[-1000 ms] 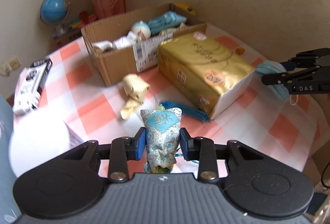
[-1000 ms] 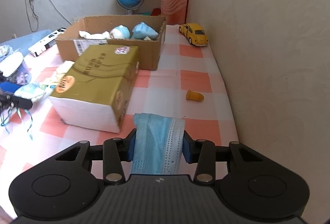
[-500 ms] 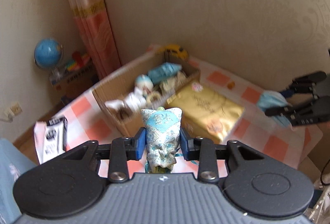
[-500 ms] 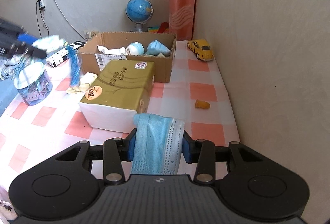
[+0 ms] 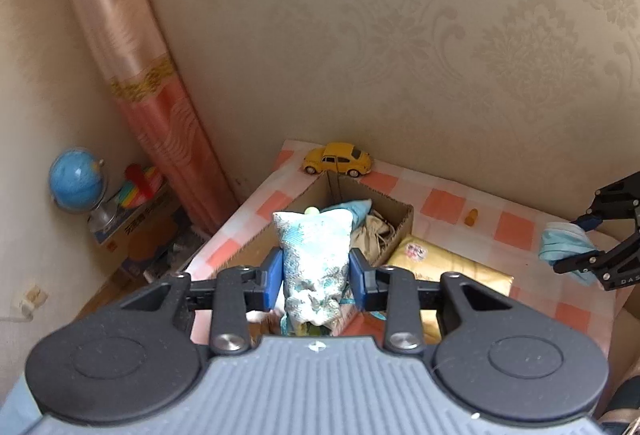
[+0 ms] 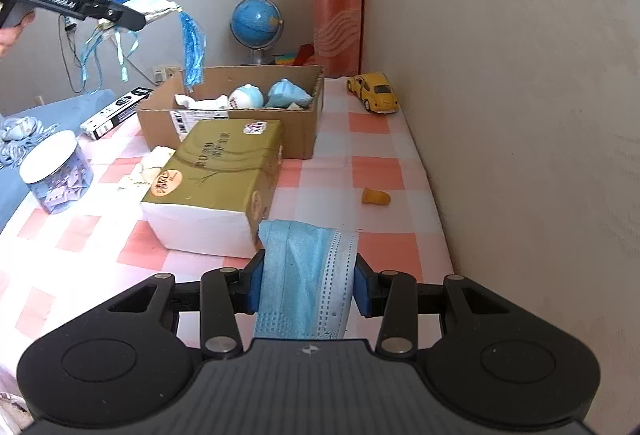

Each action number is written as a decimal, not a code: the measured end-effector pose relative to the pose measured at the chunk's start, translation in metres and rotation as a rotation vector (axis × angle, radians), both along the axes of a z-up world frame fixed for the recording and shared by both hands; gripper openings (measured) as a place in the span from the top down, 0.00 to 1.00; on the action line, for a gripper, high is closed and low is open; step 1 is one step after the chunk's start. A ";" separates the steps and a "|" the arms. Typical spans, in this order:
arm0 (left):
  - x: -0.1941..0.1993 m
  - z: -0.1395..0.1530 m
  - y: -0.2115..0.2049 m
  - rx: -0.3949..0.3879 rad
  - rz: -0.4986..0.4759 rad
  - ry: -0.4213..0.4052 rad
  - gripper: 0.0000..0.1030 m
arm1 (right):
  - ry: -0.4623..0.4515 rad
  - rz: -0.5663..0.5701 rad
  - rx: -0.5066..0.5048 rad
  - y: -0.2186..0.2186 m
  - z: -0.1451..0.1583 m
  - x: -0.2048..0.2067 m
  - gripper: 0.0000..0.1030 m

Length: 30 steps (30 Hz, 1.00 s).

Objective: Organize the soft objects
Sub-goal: 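Carry the sachet into the box and open the left tool while the right holds the mask, then carry the blue mask into the box and open the right tool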

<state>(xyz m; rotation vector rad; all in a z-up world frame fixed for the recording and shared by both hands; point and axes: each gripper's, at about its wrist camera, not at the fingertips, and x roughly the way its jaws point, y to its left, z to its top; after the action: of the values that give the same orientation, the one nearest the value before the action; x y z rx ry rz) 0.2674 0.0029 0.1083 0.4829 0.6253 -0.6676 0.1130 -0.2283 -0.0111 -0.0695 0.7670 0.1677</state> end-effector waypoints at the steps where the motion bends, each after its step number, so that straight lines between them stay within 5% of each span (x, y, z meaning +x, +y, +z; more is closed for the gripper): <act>1: 0.005 0.000 -0.002 -0.001 -0.006 -0.003 0.68 | 0.000 -0.004 0.002 -0.001 -0.001 0.001 0.54; 13: 0.058 -0.025 -0.030 0.046 -0.071 0.010 0.67 | 0.018 -0.042 0.027 -0.009 -0.006 0.011 0.54; 16: 0.064 -0.035 -0.036 0.050 -0.063 0.013 0.60 | 0.025 -0.047 0.027 -0.011 -0.008 0.013 0.54; 20: 0.066 -0.042 -0.038 0.060 -0.031 0.012 0.37 | 0.026 -0.046 0.027 -0.010 -0.009 0.015 0.54; 30: 0.040 -0.038 -0.023 0.005 0.070 0.047 0.18 | 0.013 -0.019 0.030 -0.009 -0.003 0.012 0.54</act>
<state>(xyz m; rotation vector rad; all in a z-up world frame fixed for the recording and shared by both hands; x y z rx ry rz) 0.3072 -0.0202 0.0708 0.4494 0.6856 -0.6126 0.1245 -0.2369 -0.0145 -0.0329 0.7776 0.1615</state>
